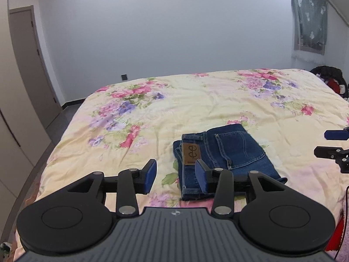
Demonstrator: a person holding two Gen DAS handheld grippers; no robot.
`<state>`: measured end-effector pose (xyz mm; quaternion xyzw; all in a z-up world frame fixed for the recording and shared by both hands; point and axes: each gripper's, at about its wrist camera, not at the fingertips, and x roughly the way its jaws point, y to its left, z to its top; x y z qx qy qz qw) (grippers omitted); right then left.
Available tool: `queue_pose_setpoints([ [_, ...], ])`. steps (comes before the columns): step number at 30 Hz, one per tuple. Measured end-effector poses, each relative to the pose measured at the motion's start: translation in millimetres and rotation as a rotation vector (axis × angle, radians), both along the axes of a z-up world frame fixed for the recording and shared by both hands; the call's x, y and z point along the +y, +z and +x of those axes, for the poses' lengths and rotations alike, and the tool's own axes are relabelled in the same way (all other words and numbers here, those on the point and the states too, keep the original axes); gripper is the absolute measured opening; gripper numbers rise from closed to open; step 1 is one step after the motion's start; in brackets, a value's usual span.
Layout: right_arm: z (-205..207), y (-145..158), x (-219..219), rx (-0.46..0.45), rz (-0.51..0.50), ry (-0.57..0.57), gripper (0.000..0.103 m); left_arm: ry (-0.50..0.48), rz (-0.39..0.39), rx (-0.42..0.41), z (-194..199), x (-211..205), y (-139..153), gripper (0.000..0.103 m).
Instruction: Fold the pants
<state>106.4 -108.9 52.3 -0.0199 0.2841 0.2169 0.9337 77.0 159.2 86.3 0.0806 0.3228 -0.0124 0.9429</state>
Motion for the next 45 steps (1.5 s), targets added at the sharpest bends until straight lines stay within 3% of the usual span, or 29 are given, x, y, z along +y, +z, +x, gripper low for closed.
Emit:
queue_pose_setpoints([
  [4, -33.4, 4.4, -1.0, -0.017, 0.042, -0.019, 0.065, 0.018, -0.025, -0.004, -31.8, -13.9, -3.0, 0.06],
  [6, -49.2, 4.1, -0.8, -0.021, 0.058, -0.026, 0.068, 0.038, -0.045, -0.019, -45.6, -19.2, -7.9, 0.074],
  [10, -72.0, 0.3, -0.4, -0.022, 0.066, -0.06, 0.073, 0.072, -0.028, -0.056, -63.9, -33.8, -19.8, 0.08],
  [17, -86.7, -19.9, 1.6, 0.001, 0.051, -0.091, 0.08, 0.107, -0.044, -0.08, -72.5, -57.5, -47.9, 0.08],
  [24, -89.8, -47.9, 7.6, 0.043, 0.019, -0.099, 0.081, 0.156, -0.125, -0.003, -64.4, -64.2, -80.0, 0.08],
  [28, -87.2, -61.1, 9.1, 0.055, 0.002, -0.124, 0.081, 0.167, -0.111, 0.022, -61.7, -71.2, -93.3, 0.08],
  [45, -86.4, -63.1, 7.4, 0.056, 0.034, -0.132, 0.081, 0.145, -0.099, 0.038, -59.4, -84.1, -99.2, 0.08],
])
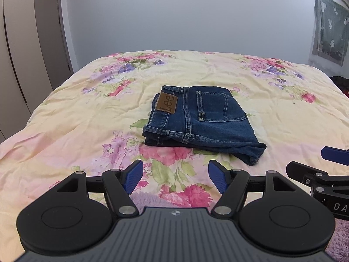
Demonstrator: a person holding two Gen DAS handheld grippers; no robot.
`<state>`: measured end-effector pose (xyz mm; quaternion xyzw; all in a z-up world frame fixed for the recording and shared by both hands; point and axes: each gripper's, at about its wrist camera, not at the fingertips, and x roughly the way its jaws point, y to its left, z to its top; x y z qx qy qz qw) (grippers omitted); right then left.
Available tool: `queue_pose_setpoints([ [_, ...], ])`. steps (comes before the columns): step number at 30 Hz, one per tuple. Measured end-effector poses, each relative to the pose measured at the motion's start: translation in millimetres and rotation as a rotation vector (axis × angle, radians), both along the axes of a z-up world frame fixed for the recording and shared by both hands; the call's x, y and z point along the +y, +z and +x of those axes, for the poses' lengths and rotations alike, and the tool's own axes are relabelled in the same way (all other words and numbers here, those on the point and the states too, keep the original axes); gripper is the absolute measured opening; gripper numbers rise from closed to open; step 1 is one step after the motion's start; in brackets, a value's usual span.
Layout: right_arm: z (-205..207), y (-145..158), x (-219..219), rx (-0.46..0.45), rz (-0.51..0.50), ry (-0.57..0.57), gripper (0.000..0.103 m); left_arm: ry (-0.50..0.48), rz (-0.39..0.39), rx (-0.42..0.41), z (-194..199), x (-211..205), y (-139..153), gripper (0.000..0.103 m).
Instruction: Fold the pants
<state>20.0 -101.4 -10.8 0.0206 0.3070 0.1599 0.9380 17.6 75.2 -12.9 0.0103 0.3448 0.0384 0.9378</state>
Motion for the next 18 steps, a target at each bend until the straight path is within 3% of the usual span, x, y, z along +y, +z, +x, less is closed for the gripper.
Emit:
queue_pose_setpoints([
  [18, -6.8, 5.1, -0.5, -0.018, 0.008, 0.007, 0.081, -0.001, 0.005, 0.003, -0.2, 0.3, 2.4, 0.08],
])
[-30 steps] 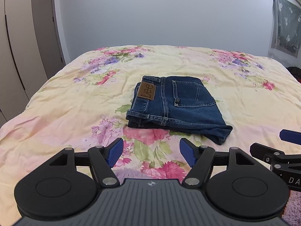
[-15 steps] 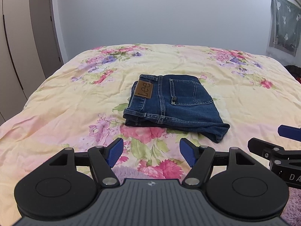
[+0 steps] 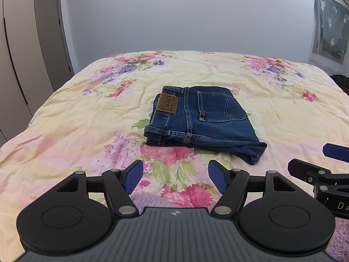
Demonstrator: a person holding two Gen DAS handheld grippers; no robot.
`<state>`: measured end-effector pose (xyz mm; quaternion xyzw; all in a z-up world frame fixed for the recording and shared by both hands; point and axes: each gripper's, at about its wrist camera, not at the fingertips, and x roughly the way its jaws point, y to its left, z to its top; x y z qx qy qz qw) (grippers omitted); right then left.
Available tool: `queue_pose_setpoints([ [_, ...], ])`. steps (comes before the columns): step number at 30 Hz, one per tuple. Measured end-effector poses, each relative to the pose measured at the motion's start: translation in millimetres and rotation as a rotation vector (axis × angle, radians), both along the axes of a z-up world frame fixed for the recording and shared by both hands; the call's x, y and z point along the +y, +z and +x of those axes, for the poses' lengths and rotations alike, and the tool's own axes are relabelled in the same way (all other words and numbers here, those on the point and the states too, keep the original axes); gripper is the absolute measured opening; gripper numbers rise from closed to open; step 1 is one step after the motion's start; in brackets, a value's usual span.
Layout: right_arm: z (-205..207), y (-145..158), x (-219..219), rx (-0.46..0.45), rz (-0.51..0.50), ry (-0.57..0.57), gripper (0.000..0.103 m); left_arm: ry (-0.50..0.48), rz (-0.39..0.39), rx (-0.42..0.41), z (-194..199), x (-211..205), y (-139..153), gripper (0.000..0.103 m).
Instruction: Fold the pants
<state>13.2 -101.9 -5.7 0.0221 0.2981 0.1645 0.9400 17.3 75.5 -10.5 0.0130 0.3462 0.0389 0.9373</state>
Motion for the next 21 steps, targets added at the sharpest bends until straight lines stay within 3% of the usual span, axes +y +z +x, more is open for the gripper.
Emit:
queue_pose_setpoints([
  [21, -0.6, 1.0, 2.8, -0.002, 0.001, 0.005, 0.081, -0.013, -0.001, -0.004, 0.0, -1.3, 1.7, 0.08],
])
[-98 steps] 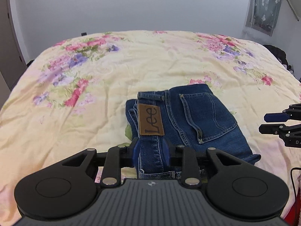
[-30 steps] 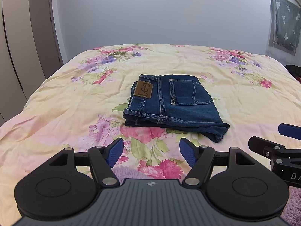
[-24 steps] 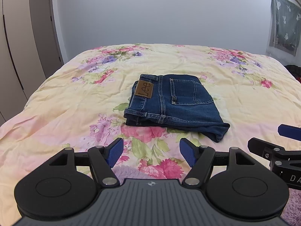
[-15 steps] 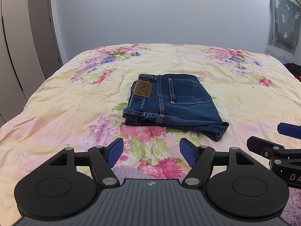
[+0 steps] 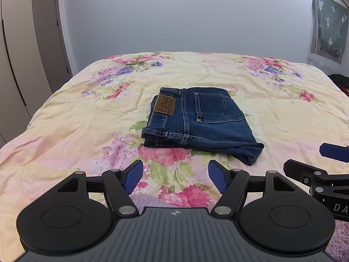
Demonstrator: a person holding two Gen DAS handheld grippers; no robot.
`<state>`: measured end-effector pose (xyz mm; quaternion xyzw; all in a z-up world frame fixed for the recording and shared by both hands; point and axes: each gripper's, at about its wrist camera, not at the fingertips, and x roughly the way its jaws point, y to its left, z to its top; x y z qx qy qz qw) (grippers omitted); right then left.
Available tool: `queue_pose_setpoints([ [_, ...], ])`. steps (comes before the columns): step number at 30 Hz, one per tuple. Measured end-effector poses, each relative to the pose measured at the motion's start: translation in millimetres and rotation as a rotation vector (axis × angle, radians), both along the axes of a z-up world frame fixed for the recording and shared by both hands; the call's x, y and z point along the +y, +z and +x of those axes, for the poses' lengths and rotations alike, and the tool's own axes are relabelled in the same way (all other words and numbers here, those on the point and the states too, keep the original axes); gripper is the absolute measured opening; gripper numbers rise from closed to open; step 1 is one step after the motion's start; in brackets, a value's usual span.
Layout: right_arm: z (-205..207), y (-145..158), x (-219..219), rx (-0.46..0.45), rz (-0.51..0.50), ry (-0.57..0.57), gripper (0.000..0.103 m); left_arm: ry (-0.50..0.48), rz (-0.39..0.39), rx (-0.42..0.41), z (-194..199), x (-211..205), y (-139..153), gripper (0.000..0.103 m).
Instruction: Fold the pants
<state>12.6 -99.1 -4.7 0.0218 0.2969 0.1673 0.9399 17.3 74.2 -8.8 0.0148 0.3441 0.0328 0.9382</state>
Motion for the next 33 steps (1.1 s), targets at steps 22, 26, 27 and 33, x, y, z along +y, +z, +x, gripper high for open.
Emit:
queue_pose_setpoints([
  [22, -2.4, 2.8, 0.8, -0.012, -0.009, 0.008, 0.081, -0.006, 0.008, -0.009, 0.7, -1.1, 3.8, 0.082],
  [26, -2.5, 2.8, 0.5, -0.012, -0.009, 0.005, 0.081, -0.011, 0.013, -0.012, 0.3, -2.7, 3.7, 0.085],
  [27, -2.3, 2.8, 0.8, -0.012, -0.009, 0.002, 0.081, -0.012, 0.013, -0.014, 0.1, -3.2, 3.9, 0.086],
  [33, -0.9, 2.5, 0.2, -0.007, -0.008, -0.006, 0.081, -0.011, 0.015, -0.013, -0.1, -3.9, 3.8, 0.086],
])
